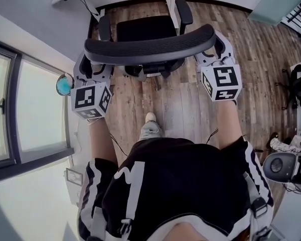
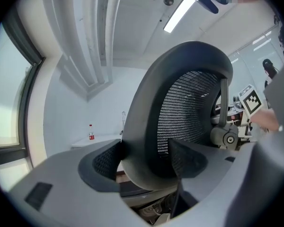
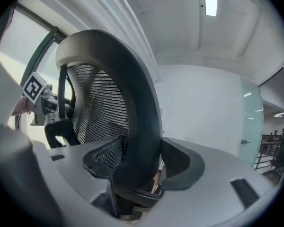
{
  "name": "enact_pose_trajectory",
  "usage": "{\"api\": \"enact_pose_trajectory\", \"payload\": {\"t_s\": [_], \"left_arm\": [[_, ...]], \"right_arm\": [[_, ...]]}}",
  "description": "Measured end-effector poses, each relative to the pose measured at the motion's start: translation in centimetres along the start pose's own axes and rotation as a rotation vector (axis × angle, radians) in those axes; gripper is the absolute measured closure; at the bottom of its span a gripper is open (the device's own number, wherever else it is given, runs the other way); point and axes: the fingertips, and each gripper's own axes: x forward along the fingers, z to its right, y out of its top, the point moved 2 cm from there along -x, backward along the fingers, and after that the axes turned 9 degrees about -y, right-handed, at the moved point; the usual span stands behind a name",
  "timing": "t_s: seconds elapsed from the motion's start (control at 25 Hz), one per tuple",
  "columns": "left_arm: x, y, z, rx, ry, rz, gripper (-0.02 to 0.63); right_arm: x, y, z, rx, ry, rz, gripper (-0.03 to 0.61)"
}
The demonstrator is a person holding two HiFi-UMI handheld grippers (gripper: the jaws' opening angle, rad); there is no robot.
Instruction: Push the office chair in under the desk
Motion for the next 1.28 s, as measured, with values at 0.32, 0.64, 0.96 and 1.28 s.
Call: {"api": "enact_pose_trajectory", "payload": {"t_s": [0.32,0.64,0.96,1.28], "left_arm": [[0.6,0.2,1.3,-0.006,0.035,0.010,0.301],[1.6,0.4,1.7,-0.018,0.052,0.006,0.301],[2.2,0.5,1.9,-0.018,0.059,0.025,0.302],[3.3,0.4,1.7,-0.015,0.069,0.051,0.308]], "right_arm": [[0.7,-0.4,1.5,-0.004,0.014,-0.013,0.336],[1.7,-0.6,2.6,-0.005,0.031,-0.012,0.336],[2.9,-0.9,3.2,-0.004,0.048,-0.040,0.336],[4.4,-0.8,4.0,-0.014,0.058,-0.035,0.336]]}}
